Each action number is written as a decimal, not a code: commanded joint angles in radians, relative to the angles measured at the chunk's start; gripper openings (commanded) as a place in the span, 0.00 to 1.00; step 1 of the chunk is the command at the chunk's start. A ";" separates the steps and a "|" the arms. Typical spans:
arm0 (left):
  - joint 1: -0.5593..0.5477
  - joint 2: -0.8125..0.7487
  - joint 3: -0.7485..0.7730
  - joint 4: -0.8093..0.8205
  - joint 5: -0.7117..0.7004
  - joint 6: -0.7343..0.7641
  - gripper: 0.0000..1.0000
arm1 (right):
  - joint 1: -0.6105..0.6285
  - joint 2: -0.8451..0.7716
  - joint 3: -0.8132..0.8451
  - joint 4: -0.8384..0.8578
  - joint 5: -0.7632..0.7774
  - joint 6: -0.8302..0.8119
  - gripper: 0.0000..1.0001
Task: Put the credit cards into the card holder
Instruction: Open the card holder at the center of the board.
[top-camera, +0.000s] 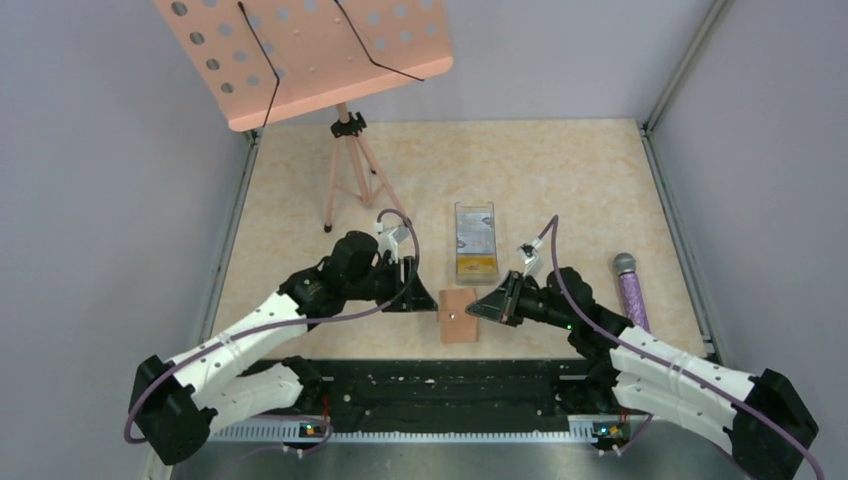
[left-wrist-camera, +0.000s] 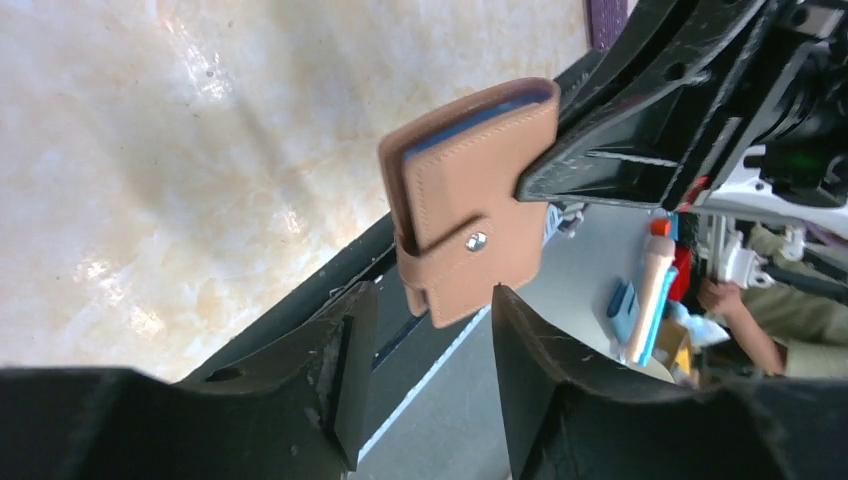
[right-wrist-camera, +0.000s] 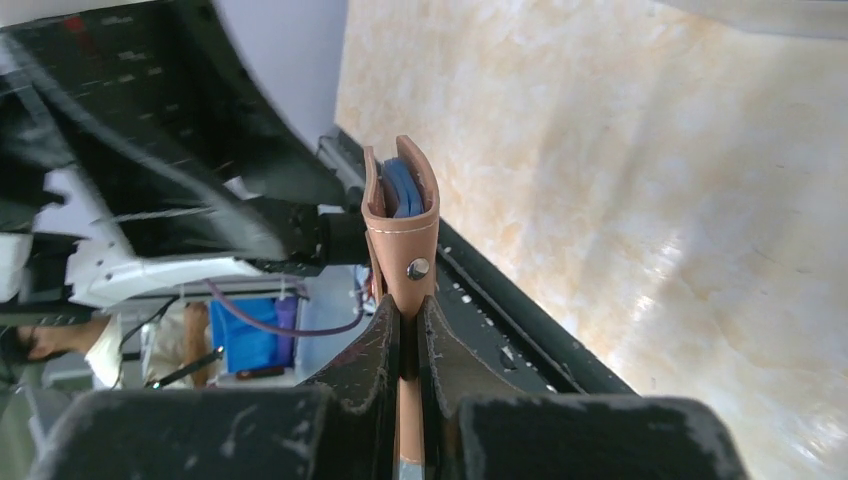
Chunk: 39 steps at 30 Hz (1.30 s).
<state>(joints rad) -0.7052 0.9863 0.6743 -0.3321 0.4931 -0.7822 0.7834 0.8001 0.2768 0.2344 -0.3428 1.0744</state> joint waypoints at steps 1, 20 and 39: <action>-0.093 -0.019 0.147 -0.206 -0.275 0.061 0.55 | 0.011 -0.050 0.084 -0.207 0.118 -0.034 0.00; -0.496 0.503 0.548 -0.421 -0.770 -0.125 0.61 | 0.012 -0.108 -0.014 -0.262 0.206 0.025 0.00; -0.540 0.732 0.606 -0.475 -0.845 -0.221 0.47 | 0.013 -0.154 -0.071 -0.242 0.214 0.053 0.00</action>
<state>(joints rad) -1.2400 1.7050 1.2633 -0.7528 -0.2817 -0.9562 0.7834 0.6556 0.2028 -0.0731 -0.1253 1.1191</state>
